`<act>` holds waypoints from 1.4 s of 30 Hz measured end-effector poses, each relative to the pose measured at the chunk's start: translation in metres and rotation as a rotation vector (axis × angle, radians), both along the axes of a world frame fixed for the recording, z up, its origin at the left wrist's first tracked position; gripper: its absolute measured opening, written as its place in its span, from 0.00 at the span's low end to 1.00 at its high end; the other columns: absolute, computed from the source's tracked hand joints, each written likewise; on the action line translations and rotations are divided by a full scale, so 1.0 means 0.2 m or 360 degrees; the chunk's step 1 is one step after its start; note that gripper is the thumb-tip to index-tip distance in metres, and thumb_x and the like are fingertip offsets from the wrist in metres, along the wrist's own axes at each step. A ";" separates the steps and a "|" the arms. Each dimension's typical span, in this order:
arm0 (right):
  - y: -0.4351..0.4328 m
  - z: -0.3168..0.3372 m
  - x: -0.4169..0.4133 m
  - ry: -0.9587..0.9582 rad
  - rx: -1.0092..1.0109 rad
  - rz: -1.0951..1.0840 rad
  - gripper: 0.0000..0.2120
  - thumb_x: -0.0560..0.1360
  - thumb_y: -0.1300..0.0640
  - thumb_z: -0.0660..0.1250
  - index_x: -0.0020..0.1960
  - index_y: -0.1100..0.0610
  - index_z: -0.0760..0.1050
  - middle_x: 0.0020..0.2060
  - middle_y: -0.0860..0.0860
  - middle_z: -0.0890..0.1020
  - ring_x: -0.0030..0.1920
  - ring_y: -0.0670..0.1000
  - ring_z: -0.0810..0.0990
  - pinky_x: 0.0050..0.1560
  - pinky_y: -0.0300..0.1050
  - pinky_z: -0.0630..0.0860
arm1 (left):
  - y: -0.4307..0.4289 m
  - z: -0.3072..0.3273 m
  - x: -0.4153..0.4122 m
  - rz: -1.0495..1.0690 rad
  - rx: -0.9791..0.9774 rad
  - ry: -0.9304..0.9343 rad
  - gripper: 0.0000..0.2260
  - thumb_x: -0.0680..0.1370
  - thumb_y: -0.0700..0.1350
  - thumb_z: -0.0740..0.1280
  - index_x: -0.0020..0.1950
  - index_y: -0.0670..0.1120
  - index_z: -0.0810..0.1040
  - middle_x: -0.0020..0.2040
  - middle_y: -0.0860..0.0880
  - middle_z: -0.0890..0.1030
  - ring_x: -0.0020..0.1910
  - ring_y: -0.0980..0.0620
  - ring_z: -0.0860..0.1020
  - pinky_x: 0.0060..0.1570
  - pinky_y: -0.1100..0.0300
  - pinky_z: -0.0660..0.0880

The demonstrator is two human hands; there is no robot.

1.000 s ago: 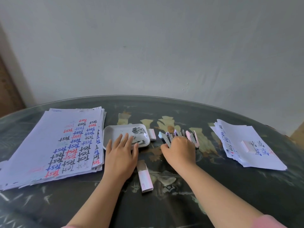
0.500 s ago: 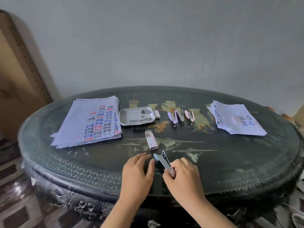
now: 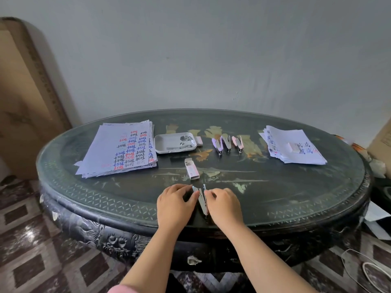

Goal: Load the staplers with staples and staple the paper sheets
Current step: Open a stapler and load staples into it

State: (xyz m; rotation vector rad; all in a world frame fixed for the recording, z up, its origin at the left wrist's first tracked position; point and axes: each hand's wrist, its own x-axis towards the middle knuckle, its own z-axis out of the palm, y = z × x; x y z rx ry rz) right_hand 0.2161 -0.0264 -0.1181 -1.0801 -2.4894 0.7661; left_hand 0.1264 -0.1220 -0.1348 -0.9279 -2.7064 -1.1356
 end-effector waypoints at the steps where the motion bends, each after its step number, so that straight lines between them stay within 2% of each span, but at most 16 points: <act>1: 0.01 0.01 -0.01 0.0003 -0.0044 0.0038 0.15 0.80 0.49 0.59 0.47 0.54 0.82 0.45 0.53 0.81 0.48 0.54 0.78 0.49 0.47 0.76 | 0.01 0.01 0.00 0.0004 -0.0054 -0.0027 0.17 0.74 0.61 0.64 0.58 0.55 0.81 0.57 0.59 0.80 0.62 0.55 0.73 0.64 0.55 0.67; 4: 0.01 0.01 -0.04 0.0173 -0.0157 0.0053 0.14 0.78 0.55 0.63 0.37 0.58 0.79 0.32 0.53 0.81 0.35 0.54 0.79 0.40 0.52 0.79 | 0.02 0.06 0.00 0.0002 -0.0063 -0.0166 0.18 0.75 0.60 0.65 0.61 0.55 0.79 0.57 0.57 0.81 0.62 0.56 0.74 0.63 0.58 0.68; 6: 0.00 0.04 -0.03 0.0425 -0.0322 0.0023 0.06 0.77 0.58 0.65 0.45 0.54 0.81 0.37 0.52 0.84 0.34 0.49 0.80 0.39 0.49 0.80 | 0.03 0.10 0.00 -0.0057 0.0203 -0.0441 0.16 0.75 0.54 0.69 0.62 0.54 0.78 0.52 0.56 0.83 0.55 0.59 0.78 0.56 0.65 0.71; 8: 0.00 0.08 0.00 0.0675 -0.0576 0.0015 0.12 0.76 0.59 0.67 0.58 0.49 0.77 0.45 0.51 0.84 0.35 0.47 0.80 0.38 0.45 0.81 | 0.02 0.13 0.01 -0.0196 0.0511 -0.0631 0.14 0.74 0.47 0.71 0.59 0.54 0.79 0.48 0.57 0.83 0.49 0.60 0.80 0.51 0.69 0.74; 10: 0.01 0.12 0.02 0.0832 -0.0780 0.0087 0.13 0.77 0.55 0.66 0.61 0.47 0.72 0.42 0.51 0.83 0.33 0.49 0.81 0.33 0.44 0.80 | 0.01 0.16 0.00 -0.0334 0.0654 -0.0685 0.12 0.74 0.41 0.71 0.55 0.55 0.78 0.47 0.56 0.83 0.47 0.58 0.81 0.50 0.65 0.76; 14: 0.03 0.13 0.06 0.0786 -0.0457 0.0205 0.10 0.79 0.52 0.62 0.57 0.54 0.79 0.37 0.52 0.82 0.30 0.47 0.80 0.29 0.36 0.76 | 0.01 0.21 0.01 -0.0498 0.0558 -0.0595 0.13 0.75 0.40 0.70 0.56 0.55 0.78 0.47 0.57 0.82 0.45 0.62 0.81 0.47 0.69 0.75; 17: 0.04 0.11 0.05 0.0799 -0.0104 0.0265 0.10 0.81 0.56 0.61 0.46 0.58 0.79 0.34 0.51 0.78 0.31 0.50 0.78 0.30 0.38 0.76 | 0.02 0.20 0.02 -0.0475 0.0629 -0.0594 0.10 0.74 0.40 0.71 0.53 0.52 0.80 0.46 0.56 0.83 0.45 0.58 0.81 0.50 0.58 0.79; 21: 0.04 0.08 0.02 0.0757 0.0198 0.0247 0.11 0.81 0.58 0.59 0.41 0.55 0.74 0.31 0.42 0.72 0.32 0.42 0.71 0.34 0.31 0.67 | 0.05 0.17 0.04 -0.0412 0.0699 -0.0561 0.10 0.75 0.37 0.69 0.50 0.52 0.78 0.46 0.54 0.82 0.45 0.55 0.81 0.48 0.52 0.81; 23: 0.05 0.07 0.03 0.0765 0.0053 0.0088 0.11 0.81 0.59 0.57 0.46 0.58 0.77 0.33 0.46 0.76 0.32 0.44 0.74 0.34 0.28 0.68 | 0.03 0.15 0.05 -0.0323 0.0787 -0.0623 0.09 0.76 0.36 0.67 0.49 0.51 0.77 0.47 0.50 0.82 0.47 0.54 0.81 0.48 0.53 0.81; 26: 0.09 0.05 0.08 0.0791 -0.0447 -0.0172 0.15 0.82 0.57 0.54 0.53 0.58 0.79 0.32 0.53 0.81 0.28 0.48 0.80 0.33 0.29 0.71 | -0.05 0.12 0.03 -0.0199 0.0966 -0.0853 0.07 0.78 0.35 0.64 0.48 0.46 0.77 0.46 0.46 0.81 0.49 0.49 0.82 0.48 0.55 0.81; 29: 0.11 0.07 0.11 0.0802 -0.0876 -0.0223 0.12 0.82 0.55 0.55 0.56 0.54 0.77 0.33 0.55 0.84 0.31 0.49 0.83 0.30 0.28 0.70 | -0.11 0.09 -0.05 -0.0193 0.0745 -0.0709 0.06 0.77 0.38 0.66 0.50 0.49 0.77 0.45 0.51 0.82 0.47 0.53 0.83 0.51 0.55 0.79; 32: 0.16 0.08 0.15 0.0925 -0.1209 -0.0393 0.09 0.81 0.61 0.60 0.58 0.54 0.77 0.36 0.60 0.84 0.33 0.54 0.84 0.28 0.29 0.74 | -0.16 0.10 -0.10 -0.0217 0.0337 -0.0424 0.05 0.77 0.42 0.67 0.51 0.51 0.77 0.44 0.55 0.81 0.45 0.58 0.79 0.46 0.71 0.72; 34: 0.20 0.06 0.17 0.0794 -0.1160 -0.0524 0.08 0.79 0.63 0.63 0.53 0.63 0.80 0.36 0.59 0.84 0.29 0.56 0.84 0.30 0.41 0.80 | -0.19 0.10 -0.11 -0.0250 0.0140 -0.0243 0.05 0.76 0.42 0.68 0.49 0.51 0.77 0.42 0.55 0.79 0.42 0.58 0.77 0.41 0.74 0.69; 36: 0.23 0.04 0.17 0.0589 -0.0935 -0.0561 0.08 0.78 0.62 0.65 0.49 0.64 0.81 0.32 0.58 0.83 0.24 0.55 0.81 0.32 0.50 0.82 | -0.20 0.06 -0.13 -0.0287 0.0012 -0.0007 0.03 0.75 0.41 0.70 0.47 0.48 0.79 0.44 0.54 0.79 0.45 0.53 0.77 0.47 0.65 0.73; 38: 0.24 0.04 0.16 0.0475 -0.0685 -0.0540 0.07 0.77 0.60 0.66 0.44 0.62 0.80 0.30 0.57 0.82 0.20 0.53 0.79 0.28 0.51 0.81 | -0.22 0.02 -0.14 -0.0313 -0.0056 0.0143 0.03 0.73 0.43 0.72 0.46 0.47 0.81 0.47 0.53 0.79 0.48 0.50 0.77 0.50 0.57 0.73; 42: 0.27 0.02 0.15 0.0550 -0.0558 -0.0575 0.10 0.77 0.57 0.67 0.39 0.61 0.77 0.29 0.56 0.81 0.21 0.53 0.80 0.26 0.52 0.80 | -0.24 0.01 -0.13 -0.0381 0.0030 0.0170 0.06 0.71 0.51 0.73 0.42 0.50 0.81 0.44 0.58 0.78 0.45 0.57 0.76 0.48 0.58 0.75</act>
